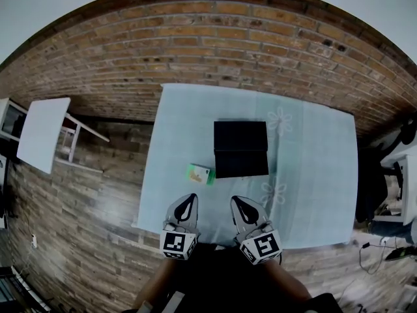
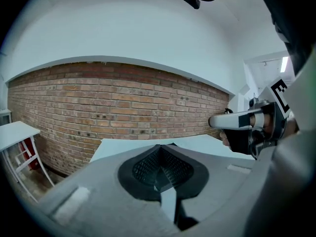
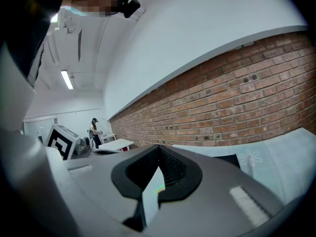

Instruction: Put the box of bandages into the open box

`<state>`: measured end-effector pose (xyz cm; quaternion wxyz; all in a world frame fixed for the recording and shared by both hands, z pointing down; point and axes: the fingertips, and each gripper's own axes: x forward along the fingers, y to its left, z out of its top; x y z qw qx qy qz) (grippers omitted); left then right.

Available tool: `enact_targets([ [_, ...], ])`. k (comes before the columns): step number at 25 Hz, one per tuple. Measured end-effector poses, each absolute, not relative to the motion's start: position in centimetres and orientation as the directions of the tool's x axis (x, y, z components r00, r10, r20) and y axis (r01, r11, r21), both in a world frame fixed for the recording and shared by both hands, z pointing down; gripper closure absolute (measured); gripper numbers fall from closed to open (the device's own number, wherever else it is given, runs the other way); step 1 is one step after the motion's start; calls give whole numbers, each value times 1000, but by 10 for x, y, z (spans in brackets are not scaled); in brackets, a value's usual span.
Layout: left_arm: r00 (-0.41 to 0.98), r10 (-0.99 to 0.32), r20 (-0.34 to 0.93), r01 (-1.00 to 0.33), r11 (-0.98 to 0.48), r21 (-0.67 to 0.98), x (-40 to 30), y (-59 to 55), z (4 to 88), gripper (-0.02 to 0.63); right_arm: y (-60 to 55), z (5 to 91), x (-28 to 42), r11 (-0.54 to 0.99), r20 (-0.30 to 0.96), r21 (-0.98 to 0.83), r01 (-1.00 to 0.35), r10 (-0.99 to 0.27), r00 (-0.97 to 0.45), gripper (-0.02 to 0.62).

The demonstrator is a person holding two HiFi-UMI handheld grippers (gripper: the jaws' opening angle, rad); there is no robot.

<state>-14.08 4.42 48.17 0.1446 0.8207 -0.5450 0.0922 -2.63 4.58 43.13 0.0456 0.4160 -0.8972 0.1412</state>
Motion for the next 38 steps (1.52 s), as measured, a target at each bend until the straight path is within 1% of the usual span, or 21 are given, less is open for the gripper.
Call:
enact_targets([
  [6, 429, -835, 345, -903, -403, 148, -152, 22, 506, 606, 25, 446, -41, 596, 237, -215, -774, -737, -633, 595],
  [10, 475, -801, 364, -879, -455, 144, -154, 11, 517, 606, 15, 454, -46, 576, 256, -222, -787, -744, -617, 595],
  [15, 502, -759, 415, -856, -506, 110, -156, 0, 536, 604, 7, 463, -51, 558, 279, -227, -798, -748, -602, 595],
  [18, 525, -711, 468, -826, -559, 76, -154, -4, 552, 604, 4, 468, -54, 552, 292, -231, -801, -746, -598, 595],
  [20, 541, -671, 507, -795, -604, 50, -150, -5, 567, 566, 3, 471, -54, 548, 300, -231, -803, -745, -595, 595],
  [22, 554, -635, 539, -764, -644, 26, -147, -5, 581, 548, 1, 474, -54, 545, 309, -232, -806, -744, -592, 595],
  [24, 568, -606, 557, -736, -677, 13, -144, -5, 592, 540, 0, 476, -53, 542, 317, -233, -807, -742, -590, 595],
  [27, 577, -565, 590, -700, -714, 1, -141, -6, 606, 507, -4, 480, -52, 539, 328, -235, -809, -739, -588, 595],
  [33, 571, -493, 656, -641, -768, -19, -141, -11, 633, 464, -15, 487, -49, 536, 341, -247, -807, -732, -590, 595],
  [35, 573, -458, 680, -616, -788, -13, -139, -11, 643, 433, -18, 489, -48, 537, 347, -253, -805, -726, -593, 595],
  [38, 572, -417, 706, -582, -813, -9, -137, -12, 657, 422, -22, 494, -47, 542, 355, -257, -800, -717, -600, 595],
])
